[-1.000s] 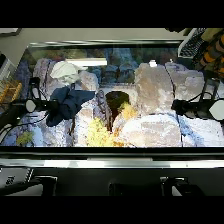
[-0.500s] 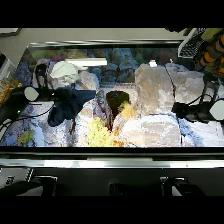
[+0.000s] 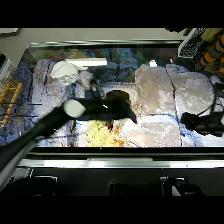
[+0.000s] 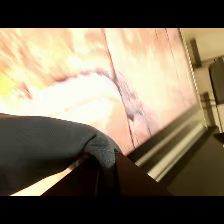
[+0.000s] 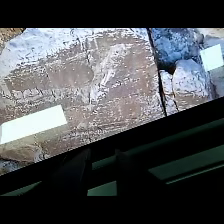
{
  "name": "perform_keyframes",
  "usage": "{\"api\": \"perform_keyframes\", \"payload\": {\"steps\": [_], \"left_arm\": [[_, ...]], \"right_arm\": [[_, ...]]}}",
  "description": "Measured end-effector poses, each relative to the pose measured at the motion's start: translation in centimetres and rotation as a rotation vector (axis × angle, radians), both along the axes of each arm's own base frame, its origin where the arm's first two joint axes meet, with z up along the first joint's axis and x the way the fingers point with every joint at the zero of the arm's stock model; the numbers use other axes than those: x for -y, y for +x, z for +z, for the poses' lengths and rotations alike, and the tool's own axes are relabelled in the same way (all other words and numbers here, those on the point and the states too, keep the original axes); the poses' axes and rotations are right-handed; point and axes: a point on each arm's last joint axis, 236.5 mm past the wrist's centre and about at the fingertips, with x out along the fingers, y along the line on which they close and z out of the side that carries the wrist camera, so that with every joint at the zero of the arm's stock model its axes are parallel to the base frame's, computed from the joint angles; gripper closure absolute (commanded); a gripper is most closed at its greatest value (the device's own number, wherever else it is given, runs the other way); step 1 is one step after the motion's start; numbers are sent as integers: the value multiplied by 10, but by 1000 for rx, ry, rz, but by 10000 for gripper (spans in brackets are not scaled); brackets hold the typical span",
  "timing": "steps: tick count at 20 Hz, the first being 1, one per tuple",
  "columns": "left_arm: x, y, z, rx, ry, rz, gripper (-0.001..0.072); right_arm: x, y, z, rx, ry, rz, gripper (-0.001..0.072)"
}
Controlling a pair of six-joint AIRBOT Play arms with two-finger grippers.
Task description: Fold the clothes and pants, and hang the long-sleeved shirts on hangers.
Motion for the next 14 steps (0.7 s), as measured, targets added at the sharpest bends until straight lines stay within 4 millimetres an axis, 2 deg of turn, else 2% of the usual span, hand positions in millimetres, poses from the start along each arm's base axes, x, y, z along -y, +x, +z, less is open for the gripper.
{"api": "perform_keyframes", "payload": {"steps": [1,2,3,4,5,7,9,11,14], "left_arm": [[20,-14,-17,-33,2,-18,679],[35,-26,-35,-54,15,-37,584],[46,-35,-48,-72,23,-43,426],[54,-39,-59,-86,26,-42,208],[57,-41,-66,-93,30,-40,87],[53,-33,-64,-94,21,-19,88],[34,-14,-45,-63,12,-4,88],[0,9,-18,-14,20,4,88],[-78,39,22,61,82,40,88]], "right_arm": [[5,-6,5,9,-16,-15,504],[9,-11,10,20,-30,-29,503],[12,-15,14,30,-41,-38,492],[15,-19,17,40,-49,-46,389],[17,-22,21,49,-56,-53,288],[18,-25,24,63,-56,-71,273],[16,-22,27,97,-18,-138,273],[0,-8,28,150,90,-200,256],[-43,26,21,151,362,-237,238]]}}
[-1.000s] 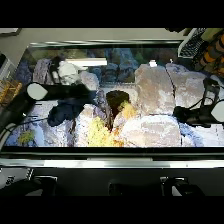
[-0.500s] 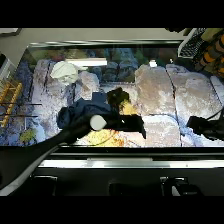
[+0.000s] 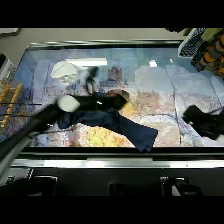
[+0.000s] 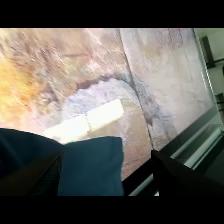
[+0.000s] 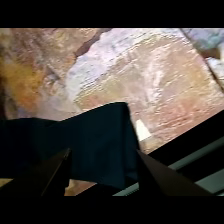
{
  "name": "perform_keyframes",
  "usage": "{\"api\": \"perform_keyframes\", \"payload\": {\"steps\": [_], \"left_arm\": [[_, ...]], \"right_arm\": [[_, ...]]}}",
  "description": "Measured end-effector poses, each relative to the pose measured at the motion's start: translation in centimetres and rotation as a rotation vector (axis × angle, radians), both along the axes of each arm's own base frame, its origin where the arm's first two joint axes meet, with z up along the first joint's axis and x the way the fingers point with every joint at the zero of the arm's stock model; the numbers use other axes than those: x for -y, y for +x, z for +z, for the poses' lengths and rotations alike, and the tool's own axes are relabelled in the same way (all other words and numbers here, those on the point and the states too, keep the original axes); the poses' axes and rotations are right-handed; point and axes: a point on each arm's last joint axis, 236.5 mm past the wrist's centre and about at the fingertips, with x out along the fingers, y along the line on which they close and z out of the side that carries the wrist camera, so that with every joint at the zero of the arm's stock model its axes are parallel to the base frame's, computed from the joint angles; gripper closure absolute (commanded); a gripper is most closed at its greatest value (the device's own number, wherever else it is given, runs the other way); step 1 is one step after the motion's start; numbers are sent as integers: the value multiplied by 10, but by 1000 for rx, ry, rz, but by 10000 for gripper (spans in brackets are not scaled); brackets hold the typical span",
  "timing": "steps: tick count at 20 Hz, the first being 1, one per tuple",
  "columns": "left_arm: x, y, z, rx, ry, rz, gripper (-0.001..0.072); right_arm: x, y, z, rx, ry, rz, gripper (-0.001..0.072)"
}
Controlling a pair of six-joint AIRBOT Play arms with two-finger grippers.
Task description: Fold the clothes and pants, and hang the long-sleeved shirts on hangers.
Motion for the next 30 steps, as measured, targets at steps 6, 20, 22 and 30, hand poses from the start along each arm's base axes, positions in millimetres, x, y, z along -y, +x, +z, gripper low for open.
{"api": "perform_keyframes", "payload": {"steps": [6,20,22,30], "left_arm": [[-165,14,40,28,176,157,98],[-256,0,32,-71,288,283,93],[-257,0,32,-73,289,284,-13],[-312,-5,6,-167,372,433,-13]], "right_arm": [[-28,39,-31,-46,404,223,237],[-29,-14,-215,-228,462,222,238],[-37,-10,-221,-215,511,223,239],[-68,-5,-239,-207,543,306,678]]}}
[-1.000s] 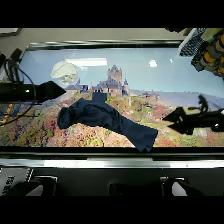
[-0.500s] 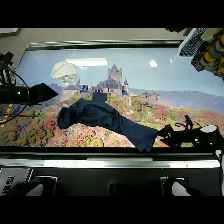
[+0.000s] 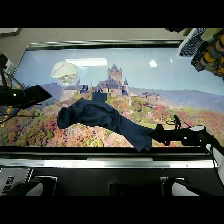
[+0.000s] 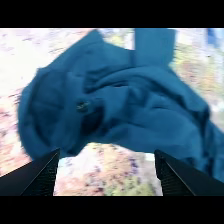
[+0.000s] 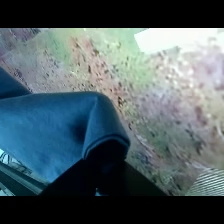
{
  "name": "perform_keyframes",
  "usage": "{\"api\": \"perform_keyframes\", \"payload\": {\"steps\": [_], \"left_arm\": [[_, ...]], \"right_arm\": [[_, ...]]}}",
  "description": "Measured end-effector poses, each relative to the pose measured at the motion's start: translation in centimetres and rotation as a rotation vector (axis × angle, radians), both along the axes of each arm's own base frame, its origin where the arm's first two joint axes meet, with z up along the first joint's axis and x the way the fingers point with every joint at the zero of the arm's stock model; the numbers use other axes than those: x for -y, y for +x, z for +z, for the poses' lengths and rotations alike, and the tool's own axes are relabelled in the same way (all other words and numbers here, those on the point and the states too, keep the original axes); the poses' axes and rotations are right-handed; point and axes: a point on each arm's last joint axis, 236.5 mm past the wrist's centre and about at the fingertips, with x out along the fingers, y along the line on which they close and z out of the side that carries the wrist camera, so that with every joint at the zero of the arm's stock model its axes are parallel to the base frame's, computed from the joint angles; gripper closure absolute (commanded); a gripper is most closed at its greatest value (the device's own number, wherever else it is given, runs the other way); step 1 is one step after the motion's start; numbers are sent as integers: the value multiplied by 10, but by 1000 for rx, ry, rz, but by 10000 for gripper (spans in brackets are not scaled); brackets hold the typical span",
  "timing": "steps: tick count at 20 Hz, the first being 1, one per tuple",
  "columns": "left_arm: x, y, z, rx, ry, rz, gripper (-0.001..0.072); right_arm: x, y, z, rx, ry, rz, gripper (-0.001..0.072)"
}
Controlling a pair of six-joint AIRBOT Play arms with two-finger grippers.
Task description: Fold the clothes and pants, and hang the long-sleeved shirts on hangers.
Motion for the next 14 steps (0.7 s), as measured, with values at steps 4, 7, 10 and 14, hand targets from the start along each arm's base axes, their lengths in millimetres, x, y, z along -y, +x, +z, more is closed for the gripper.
{"api": "perform_keyframes", "payload": {"steps": [4,7,10,14], "left_arm": [[-43,-21,-60,-117,5,115,-13],[-54,-29,-109,-168,-33,180,-13],[-48,-28,-150,-195,-99,208,-13],[-33,-22,-193,-248,-153,207,-3]], "right_arm": [[1,3,9,55,-40,30,678],[-6,3,31,96,-14,46,678],[-11,2,49,131,0,55,678],[-14,2,67,176,4,63,677]]}}
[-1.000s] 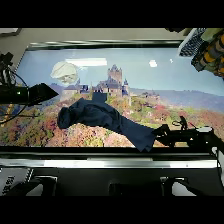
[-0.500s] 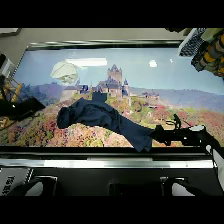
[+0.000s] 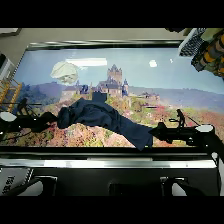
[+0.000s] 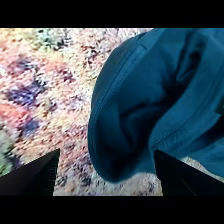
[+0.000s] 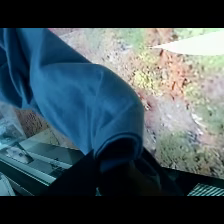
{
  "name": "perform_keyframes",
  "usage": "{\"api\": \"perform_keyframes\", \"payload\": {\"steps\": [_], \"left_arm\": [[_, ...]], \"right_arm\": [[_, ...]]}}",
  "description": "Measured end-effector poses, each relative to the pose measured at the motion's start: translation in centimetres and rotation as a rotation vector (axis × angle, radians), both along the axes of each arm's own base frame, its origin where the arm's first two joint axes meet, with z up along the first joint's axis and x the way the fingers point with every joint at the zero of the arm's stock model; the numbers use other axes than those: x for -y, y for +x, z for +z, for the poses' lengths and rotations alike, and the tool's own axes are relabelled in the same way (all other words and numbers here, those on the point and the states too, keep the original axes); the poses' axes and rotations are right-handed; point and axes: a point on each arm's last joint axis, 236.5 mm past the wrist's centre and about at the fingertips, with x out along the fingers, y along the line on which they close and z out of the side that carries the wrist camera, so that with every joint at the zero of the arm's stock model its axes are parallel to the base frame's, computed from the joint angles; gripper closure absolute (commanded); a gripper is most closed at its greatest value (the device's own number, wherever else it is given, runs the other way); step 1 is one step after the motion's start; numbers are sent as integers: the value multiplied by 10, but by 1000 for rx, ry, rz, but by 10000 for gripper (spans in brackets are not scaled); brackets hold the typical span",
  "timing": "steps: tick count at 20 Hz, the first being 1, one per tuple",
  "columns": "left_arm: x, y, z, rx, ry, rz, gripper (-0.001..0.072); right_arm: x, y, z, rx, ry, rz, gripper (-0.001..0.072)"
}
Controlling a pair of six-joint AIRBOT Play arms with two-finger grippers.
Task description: Fold the clothes and pants, and hang the long-sleeved shirts on hangers.
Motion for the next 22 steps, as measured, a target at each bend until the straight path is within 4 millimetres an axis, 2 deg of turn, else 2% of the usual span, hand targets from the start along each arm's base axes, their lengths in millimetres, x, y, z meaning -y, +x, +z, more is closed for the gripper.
{"api": "perform_keyframes", "payload": {"steps": [2,4,5,6,9,11,13,14,16,17,19,21,22], "left_arm": [[6,3,-17,-23,-18,4,20],[14,5,-30,-43,-42,10,290],[18,8,-34,-43,-52,19,503],[21,9,-37,-48,-60,19,685],[28,26,-26,-8,-97,34,691],[29,48,4,67,-113,25,692],[24,74,57,190,-109,11,692],[20,89,97,280,-99,3,692],[7,108,191,487,-58,-4,692],[1,110,242,596,-30,-3,692],[-11,94,348,813,33,17,692],[-17,61,430,980,83,59,691],[-18,40,465,1051,101,82,692]], "right_arm": [[-2,0,9,21,8,1,677],[-4,1,18,45,16,1,677],[-6,1,22,56,22,1,677],[-7,1,27,66,30,0,677],[-10,4,44,117,40,-2,678],[-9,12,65,186,30,0,678],[-5,29,101,303,-6,11,678],[-1,38,124,373,-31,16,678],[8,56,182,541,-111,23,678],[14,63,214,626,-162,22,678],[26,68,283,805,-283,3,678],[38,61,346,947,-402,-40,678],[43,53,376,1009,-455,-70,677]]}}
